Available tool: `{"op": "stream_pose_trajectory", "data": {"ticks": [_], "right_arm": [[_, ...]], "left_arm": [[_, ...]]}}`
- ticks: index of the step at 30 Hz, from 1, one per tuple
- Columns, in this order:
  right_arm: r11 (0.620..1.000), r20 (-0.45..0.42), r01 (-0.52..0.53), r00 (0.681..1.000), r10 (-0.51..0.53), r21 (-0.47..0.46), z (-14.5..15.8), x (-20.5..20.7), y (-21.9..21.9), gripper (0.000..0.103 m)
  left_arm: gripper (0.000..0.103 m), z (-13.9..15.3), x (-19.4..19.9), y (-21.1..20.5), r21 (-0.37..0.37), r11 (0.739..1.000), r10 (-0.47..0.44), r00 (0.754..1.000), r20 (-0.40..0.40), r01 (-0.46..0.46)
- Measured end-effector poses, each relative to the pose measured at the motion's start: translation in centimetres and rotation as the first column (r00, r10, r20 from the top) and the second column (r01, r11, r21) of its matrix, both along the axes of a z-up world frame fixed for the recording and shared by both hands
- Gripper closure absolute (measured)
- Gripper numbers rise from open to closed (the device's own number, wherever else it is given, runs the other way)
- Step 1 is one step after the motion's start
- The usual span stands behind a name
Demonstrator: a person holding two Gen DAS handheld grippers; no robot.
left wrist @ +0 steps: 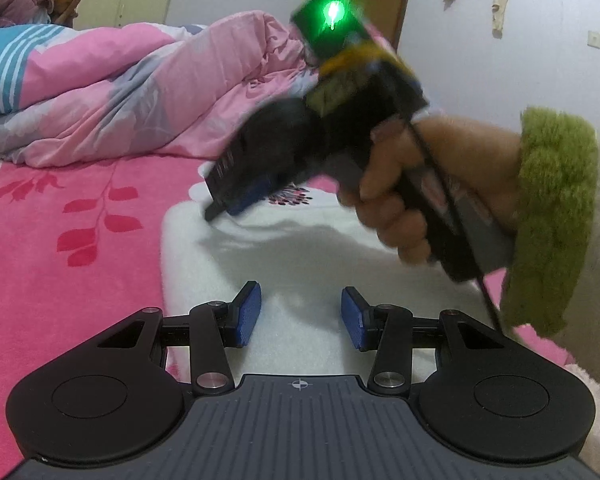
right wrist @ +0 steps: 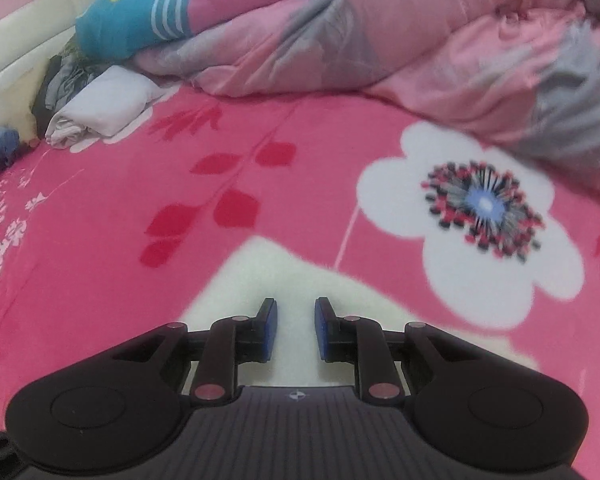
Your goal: Fold clothes
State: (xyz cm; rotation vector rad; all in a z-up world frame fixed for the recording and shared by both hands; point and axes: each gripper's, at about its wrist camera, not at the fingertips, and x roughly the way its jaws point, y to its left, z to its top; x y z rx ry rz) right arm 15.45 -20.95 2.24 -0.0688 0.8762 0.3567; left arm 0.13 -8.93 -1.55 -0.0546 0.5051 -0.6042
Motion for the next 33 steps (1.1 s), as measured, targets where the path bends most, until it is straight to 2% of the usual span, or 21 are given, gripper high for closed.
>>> {"op": "stream_pose_trajectory", "data": {"ticks": [2,4,7,10,13,17,21,22,24,29,33], "right_arm": [[0.997,0.029,-0.056,0.998,0.054,0.051,1.0,-0.3,0.2,0.081],[0.995,0.026,-0.084,0.996,0.083,0.055,0.7,0.1,0.7,0.081],[0.999,-0.034,-0.053,0.998,0.053,-0.004,-1.7,1.7,1.3,0.081],[0.998,-0.026,0.012,1.0,-0.011,0.058,-1.3,1.7,-0.1,0.081],[0.998,0.044,0.065,0.997,-0.065,0.018,0.5,-0.1,-1.9,0.08],[0.991,0.058,0.118,0.991,-0.122,0.059,1.7,-3.1,-5.7,0.08],[0.97,-0.002,0.233,0.972,-0.234,0.071,-1.1,-4.8,-9.6,0.081],[0.961,0.004,0.247,0.968,-0.249,0.122,-1.4,-5.2,-10.5,0.082],[0.945,0.025,0.286,0.956,-0.293,0.161,-0.7,-6.0,-11.1,0.081],[0.968,0.151,0.192,0.965,-0.216,0.159,1.8,-10.5,-9.9,0.08],[0.969,0.14,0.197,0.966,-0.218,0.149,0.3,-13.0,-10.2,0.08]], "left_arm": [[0.059,0.0,0.0,0.1,-0.002,1.0,-0.003,1.0,0.002,0.003],[0.059,0.1,0.0,0.1,-0.002,1.0,-0.003,1.0,-0.004,0.003],[0.059,0.1,0.1,0.1,-0.001,1.0,-0.004,1.0,-0.008,0.004],[0.059,0.0,0.0,0.1,0.002,1.0,-0.009,1.0,-0.004,0.009],[0.059,0.0,0.0,0.1,0.002,1.0,-0.009,1.0,-0.007,0.009],[0.059,0.1,0.0,0.1,0.009,1.0,-0.01,1.0,-0.017,0.011],[0.058,0.3,0.1,-0.2,0.035,0.999,-0.015,1.0,-0.02,0.015],[0.058,0.4,0.1,-0.3,0.048,0.999,-0.017,1.0,-0.021,0.018],[0.058,0.6,0.2,-0.4,0.066,0.998,-0.02,0.999,-0.03,0.022],[0.058,1.2,0.7,-0.8,0.106,0.994,-0.017,0.998,-0.067,0.024],[0.058,1.6,0.9,-1.4,0.146,0.989,-0.004,0.996,-0.088,0.017]]}}
